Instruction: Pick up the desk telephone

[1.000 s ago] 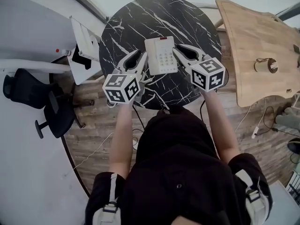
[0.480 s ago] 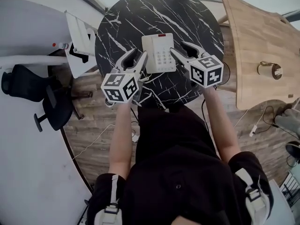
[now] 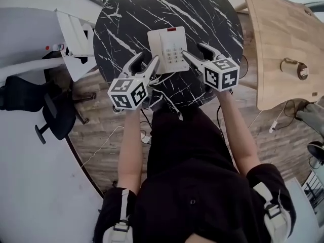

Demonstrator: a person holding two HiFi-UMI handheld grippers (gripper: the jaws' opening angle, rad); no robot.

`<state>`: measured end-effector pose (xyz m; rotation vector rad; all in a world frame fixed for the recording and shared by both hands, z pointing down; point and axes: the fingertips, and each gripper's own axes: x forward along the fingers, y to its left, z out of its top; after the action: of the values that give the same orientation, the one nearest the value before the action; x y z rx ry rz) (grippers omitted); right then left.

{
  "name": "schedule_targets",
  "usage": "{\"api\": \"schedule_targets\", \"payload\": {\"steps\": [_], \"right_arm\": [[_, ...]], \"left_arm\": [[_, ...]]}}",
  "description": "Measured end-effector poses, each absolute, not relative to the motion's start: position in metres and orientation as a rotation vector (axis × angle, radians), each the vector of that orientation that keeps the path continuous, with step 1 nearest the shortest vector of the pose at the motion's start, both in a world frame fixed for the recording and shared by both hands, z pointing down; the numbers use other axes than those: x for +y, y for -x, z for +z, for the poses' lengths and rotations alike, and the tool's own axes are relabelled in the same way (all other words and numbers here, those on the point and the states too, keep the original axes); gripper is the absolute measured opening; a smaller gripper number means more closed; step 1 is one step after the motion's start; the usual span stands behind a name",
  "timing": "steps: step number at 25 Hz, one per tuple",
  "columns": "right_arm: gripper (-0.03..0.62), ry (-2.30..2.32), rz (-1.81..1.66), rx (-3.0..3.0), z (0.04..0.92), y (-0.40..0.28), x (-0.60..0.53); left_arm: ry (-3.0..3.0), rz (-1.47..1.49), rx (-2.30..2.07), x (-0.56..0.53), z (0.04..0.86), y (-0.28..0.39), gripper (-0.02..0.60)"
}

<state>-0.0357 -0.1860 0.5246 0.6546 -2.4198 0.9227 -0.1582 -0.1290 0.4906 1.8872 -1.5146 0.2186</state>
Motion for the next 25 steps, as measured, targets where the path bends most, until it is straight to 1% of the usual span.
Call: {"api": "schedule_targets", "payload": {"steps": [9, 14, 25], "right_arm": [[0.296, -0.668, 0.974, -2.295, 0.576, 0.040, -0.177], [0.302, -0.669, 1.004, -2.229, 0.606, 0.043, -0.171], [0.314, -0.654, 1.036, -2.147, 0.653, 0.051, -0.165]], "left_arm": [[-1.825, 0.239, -1.395, -0.128, 0.547, 0.162, 0.272], [-1.791, 0.248, -1.328, -0.130, 0.577, 0.162, 0.309], [-1.740, 0.223, -1.242, -0.136, 0.623, 0.157, 0.337]]}}
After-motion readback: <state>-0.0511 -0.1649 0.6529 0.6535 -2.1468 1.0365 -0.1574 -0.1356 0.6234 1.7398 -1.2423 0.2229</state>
